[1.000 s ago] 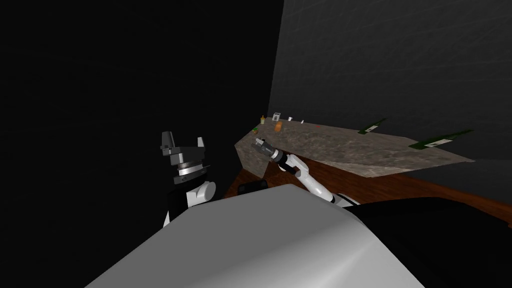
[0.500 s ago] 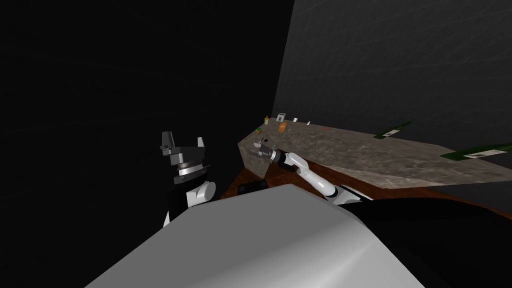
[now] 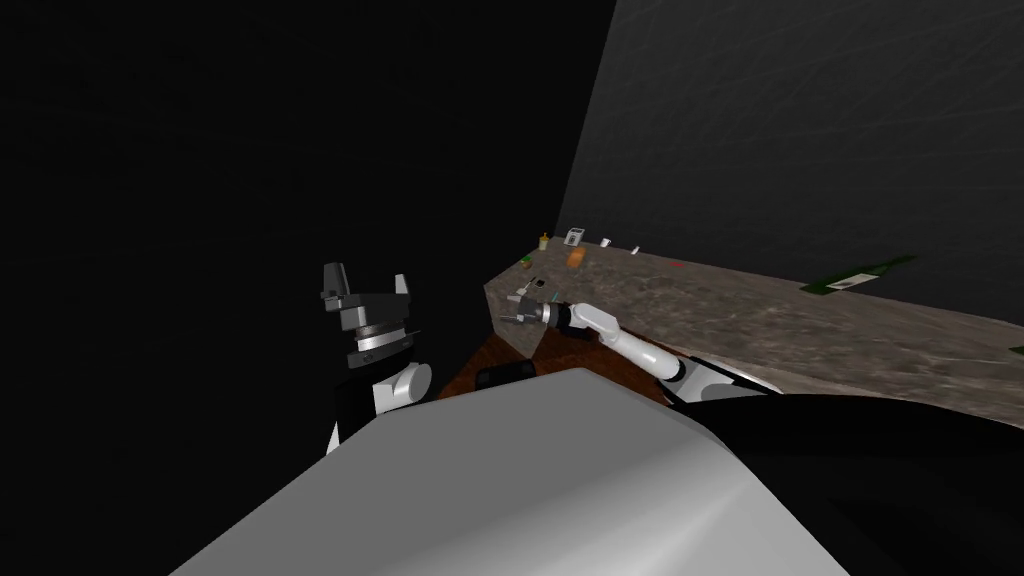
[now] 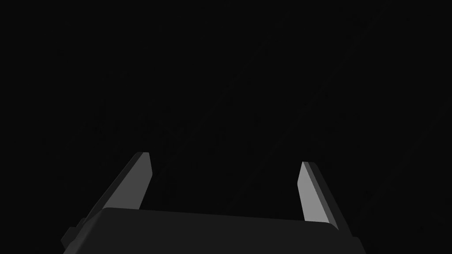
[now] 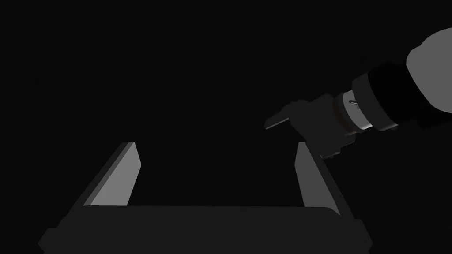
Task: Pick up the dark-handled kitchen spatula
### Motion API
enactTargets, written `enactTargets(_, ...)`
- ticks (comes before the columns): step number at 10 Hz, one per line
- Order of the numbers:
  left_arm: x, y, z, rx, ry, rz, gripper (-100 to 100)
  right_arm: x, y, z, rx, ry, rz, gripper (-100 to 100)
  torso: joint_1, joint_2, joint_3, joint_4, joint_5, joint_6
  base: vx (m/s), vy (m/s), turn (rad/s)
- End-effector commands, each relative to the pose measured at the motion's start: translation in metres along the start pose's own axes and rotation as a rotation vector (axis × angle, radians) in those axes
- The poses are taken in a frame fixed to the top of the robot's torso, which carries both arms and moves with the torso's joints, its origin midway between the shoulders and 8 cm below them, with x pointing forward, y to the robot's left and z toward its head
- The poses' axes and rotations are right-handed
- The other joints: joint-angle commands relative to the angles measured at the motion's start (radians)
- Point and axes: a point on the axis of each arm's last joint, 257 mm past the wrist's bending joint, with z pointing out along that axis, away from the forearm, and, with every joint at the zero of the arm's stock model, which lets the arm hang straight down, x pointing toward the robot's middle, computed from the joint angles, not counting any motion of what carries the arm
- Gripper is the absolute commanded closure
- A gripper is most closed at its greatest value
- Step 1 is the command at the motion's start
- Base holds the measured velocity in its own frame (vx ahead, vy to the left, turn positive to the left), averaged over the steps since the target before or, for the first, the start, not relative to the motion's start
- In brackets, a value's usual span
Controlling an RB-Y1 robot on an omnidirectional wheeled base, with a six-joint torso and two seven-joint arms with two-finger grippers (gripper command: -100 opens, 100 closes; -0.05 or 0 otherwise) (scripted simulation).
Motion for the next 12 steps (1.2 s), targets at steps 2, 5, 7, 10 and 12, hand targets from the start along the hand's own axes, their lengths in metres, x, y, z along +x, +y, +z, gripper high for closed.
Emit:
enactTargets(2, 0.000, 0.000, 0.000, 0.000, 0.000, 0.000, 0, 0.037, 0.002, -0.008, -0.037, 0.135, -0.086, -100, 0.000, 0.000, 0.000, 0.000, 0.000, 0.001, 0.019, 0.007, 0.149)
enactTargets(5, 0.000, 0.000, 0.000, 0.000, 0.000, 0.000, 0, 0.070, -0.003, -0.027, -0.059, 0.261, -0.161, -100, 0.001, -0.001, -0.001, 0.000, 0.000, 0.000, 0.030, 0.010, 0.200)
enactTargets(7, 0.000, 0.000, 0.000, 0.000, 0.000, 0.000, 0, 0.094, -0.007, -0.042, -0.081, 0.354, -0.214, -100, 0.001, -0.002, -0.001, 0.000, 0.000, 0.000, 0.038, 0.011, 0.199)
enactTargets(10, 0.000, 0.000, 0.000, 0.000, 0.000, 0.000, 0, 0.129, -0.021, -0.073, -0.115, 0.509, -0.312, -100, 0.000, -0.002, -0.001, 0.000, 0.000, 0.001, 0.044, 0.010, 0.201)
enactTargets(12, 0.000, 0.000, 0.000, 0.000, 0.000, 0.000, 0, 0.151, -0.026, -0.097, -0.142, 0.604, -0.358, -100, 0.000, -0.002, -0.001, -0.001, 0.000, 0.001, 0.055, 0.005, 0.199)
